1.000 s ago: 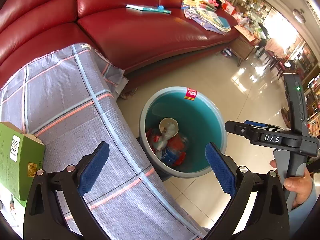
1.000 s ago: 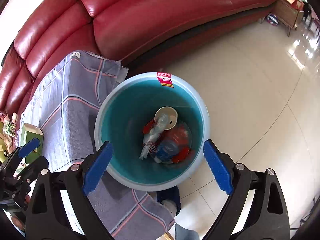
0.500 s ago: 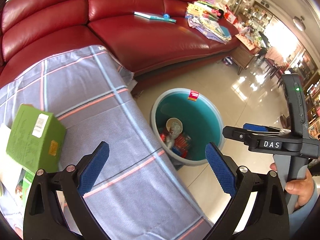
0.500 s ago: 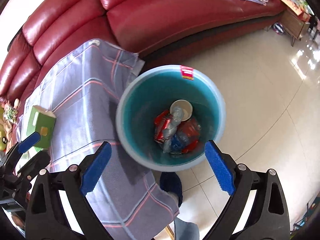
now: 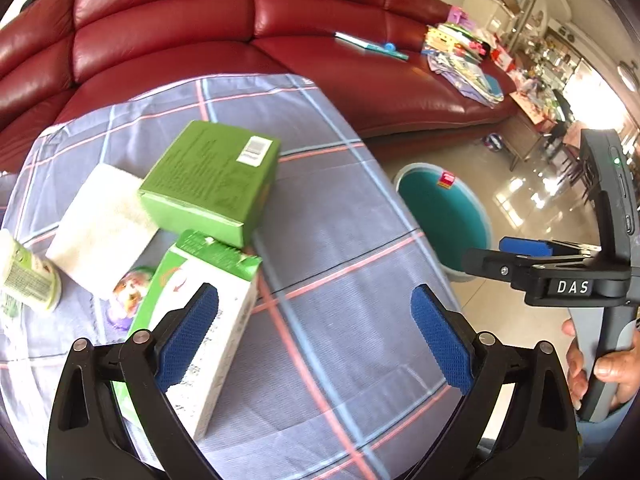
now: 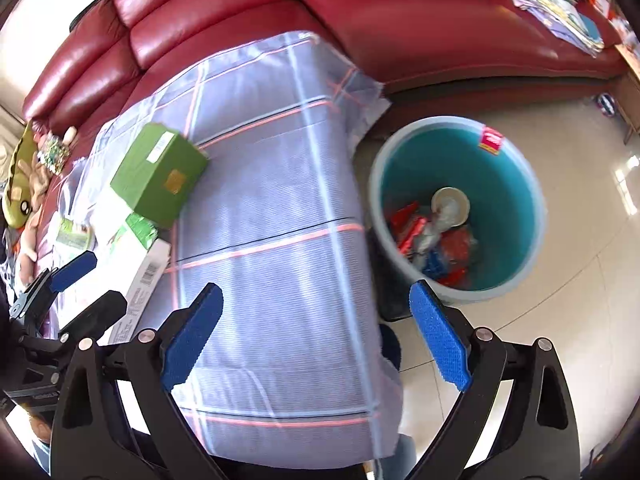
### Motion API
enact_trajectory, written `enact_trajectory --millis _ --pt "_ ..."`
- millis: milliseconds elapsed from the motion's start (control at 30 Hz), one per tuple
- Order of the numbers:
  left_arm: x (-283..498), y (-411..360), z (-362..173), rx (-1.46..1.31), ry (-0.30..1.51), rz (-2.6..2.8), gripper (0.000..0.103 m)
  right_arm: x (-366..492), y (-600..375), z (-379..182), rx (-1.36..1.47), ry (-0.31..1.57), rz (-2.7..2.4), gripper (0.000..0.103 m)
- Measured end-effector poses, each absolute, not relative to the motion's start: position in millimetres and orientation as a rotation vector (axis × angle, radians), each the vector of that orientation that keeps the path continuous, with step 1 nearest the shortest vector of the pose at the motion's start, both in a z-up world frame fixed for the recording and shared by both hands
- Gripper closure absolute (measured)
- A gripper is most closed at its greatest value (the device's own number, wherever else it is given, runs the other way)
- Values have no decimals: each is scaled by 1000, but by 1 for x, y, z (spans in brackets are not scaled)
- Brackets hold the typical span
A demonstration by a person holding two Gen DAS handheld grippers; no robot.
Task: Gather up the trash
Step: 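Move both tools back over the table toward the green boxes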
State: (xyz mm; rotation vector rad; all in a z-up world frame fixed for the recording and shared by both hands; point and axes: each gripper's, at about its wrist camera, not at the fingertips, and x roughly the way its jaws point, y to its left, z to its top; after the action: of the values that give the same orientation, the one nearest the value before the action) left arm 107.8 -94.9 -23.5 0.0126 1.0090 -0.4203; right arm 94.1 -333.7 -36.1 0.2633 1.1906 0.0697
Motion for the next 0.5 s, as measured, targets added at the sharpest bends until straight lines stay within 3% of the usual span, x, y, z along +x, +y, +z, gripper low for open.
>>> enact_trajectory --millis 267,500 --pt "96 -14 -51 -12 1054 -322 6 99 -263 -46 179 1244 168 13" --pt "95 11 -73 -7 1098 -304 6 103 -228 -60 135 1297 212 13"
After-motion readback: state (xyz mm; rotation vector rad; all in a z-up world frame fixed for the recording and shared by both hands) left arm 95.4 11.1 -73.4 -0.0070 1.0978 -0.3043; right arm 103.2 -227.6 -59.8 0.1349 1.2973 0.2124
